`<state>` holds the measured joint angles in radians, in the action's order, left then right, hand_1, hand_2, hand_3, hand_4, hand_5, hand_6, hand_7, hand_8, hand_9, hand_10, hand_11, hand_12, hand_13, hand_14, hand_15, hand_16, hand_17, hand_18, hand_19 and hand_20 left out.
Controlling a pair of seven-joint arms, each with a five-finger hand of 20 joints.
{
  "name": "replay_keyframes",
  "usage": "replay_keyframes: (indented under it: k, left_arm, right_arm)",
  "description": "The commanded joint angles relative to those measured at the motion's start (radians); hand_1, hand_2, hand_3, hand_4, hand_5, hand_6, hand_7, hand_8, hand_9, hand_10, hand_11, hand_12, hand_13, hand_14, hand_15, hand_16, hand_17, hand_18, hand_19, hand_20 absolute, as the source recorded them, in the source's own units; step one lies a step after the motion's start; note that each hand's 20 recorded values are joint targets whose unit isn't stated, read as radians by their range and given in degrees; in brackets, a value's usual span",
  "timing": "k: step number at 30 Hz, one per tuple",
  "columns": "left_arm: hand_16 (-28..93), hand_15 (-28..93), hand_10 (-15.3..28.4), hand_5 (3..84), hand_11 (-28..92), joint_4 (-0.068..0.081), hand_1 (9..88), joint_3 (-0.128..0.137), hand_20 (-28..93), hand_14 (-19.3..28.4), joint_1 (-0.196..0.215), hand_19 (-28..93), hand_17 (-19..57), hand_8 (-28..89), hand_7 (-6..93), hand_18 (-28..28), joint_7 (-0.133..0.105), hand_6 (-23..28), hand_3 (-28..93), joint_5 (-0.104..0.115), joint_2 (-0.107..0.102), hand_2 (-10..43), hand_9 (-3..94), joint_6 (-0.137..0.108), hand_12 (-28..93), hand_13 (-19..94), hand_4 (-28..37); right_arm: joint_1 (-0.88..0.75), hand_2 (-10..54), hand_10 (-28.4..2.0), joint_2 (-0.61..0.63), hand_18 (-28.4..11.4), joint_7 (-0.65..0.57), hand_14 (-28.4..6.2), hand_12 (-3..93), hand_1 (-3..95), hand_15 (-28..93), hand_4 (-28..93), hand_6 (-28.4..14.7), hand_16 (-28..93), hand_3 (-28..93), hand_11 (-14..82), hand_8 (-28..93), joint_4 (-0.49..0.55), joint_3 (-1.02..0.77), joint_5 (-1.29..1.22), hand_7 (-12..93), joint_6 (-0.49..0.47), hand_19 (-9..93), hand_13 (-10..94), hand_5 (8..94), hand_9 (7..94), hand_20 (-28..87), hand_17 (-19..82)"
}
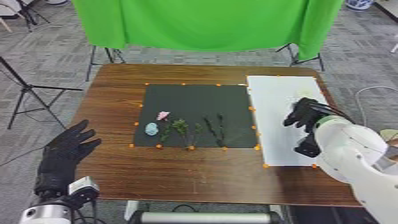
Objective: Arrange flowers
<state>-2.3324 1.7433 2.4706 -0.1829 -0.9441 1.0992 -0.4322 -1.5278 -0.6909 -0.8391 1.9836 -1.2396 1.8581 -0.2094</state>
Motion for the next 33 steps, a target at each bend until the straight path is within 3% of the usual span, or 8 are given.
replay_keyframes:
  k: [1,11,16,21,29,33]
  left_arm:
    - [-11,57,19.9,38.8,30,-0.002,25.6,-0.009,-12,27.0,0.014,70,-6.8,-10,13.8,24.8,-0.002,11.1,82,-0.001,-0.003,7.1,34.2,0.004,9,28,-18.0]
    - [-11,57,19.8,38.8,30,-0.001,25.5,-0.012,-11,26.9,0.015,70,-6.8,-10,14.0,24.6,0.000,11.1,82,0.000,0.000,7.1,34.2,0.004,8,28,-17.9]
    - [-11,57,19.8,38.8,30,0.001,25.4,-0.012,-10,26.8,0.006,69,-6.8,-10,14.0,24.5,0.010,11.1,82,-0.003,0.005,7.1,34.1,0.014,8,28,-18.0]
    - [-11,57,19.8,38.8,30,0.002,25.5,-0.020,-10,26.8,0.007,69,-6.8,-10,13.9,24.5,0.009,11.1,82,-0.008,0.015,7.1,34.1,0.018,8,28,-18.0]
    - [-11,57,19.7,38.8,30,0.004,25.4,-0.022,-9,26.7,0.002,69,-6.8,-10,14.0,24.5,-0.005,11.1,82,-0.002,0.010,7.0,34.1,0.011,8,28,-18.0]
    - [-11,57,19.7,38.9,30,0.006,25.4,-0.021,-9,26.7,0.005,69,-6.8,-10,14.0,24.5,0.002,11.1,82,-0.004,0.017,6.9,34.1,0.018,8,28,-18.0]
  right_arm:
    - [0.003,-9.5,-20.7,0.073,-22.4,-0.037,-7.2,12.7,34.2,85,-28,-8.4,7,90,19.9,-17,-0.064,-0.021,0.025,26,0.046,93,68,48.8,48.8,28,33]
    - [-0.027,-9.5,-20.5,0.111,-22.5,-0.094,-7.1,12.7,34.9,86,-28,-8.6,6,91,19.5,-17,-0.085,-0.049,0.030,25,0.104,93,68,48.6,48.2,28,33]
    - [0.001,-9.5,-20.7,0.126,-22.5,-0.121,-7.2,12.7,35.2,86,-28,-8.7,6,90,19.3,-16,-0.115,-0.015,0.027,25,0.119,93,68,48.8,48.2,27,33]
    - [0.068,-9.5,-20.9,0.117,-22.5,-0.136,-7.2,12.6,35.2,86,-28,-8.8,6,90,18.9,-16,-0.157,0.025,0.016,24,0.095,93,68,48.9,48.3,28,33]
    - [0.133,-9.5,-21.0,0.127,-22.7,-0.164,-7.4,12.6,35.2,86,-28,-8.9,6,90,18.5,-16,-0.209,0.068,-0.012,24,0.097,93,68,48.6,47.7,28,33]
    - [0.134,-9.5,-21.1,0.117,-22.8,-0.158,-7.5,12.6,35.4,86,-28,-9.0,6,90,18.3,-16,-0.209,0.078,-0.007,24,0.091,93,68,48.6,47.6,28,33]
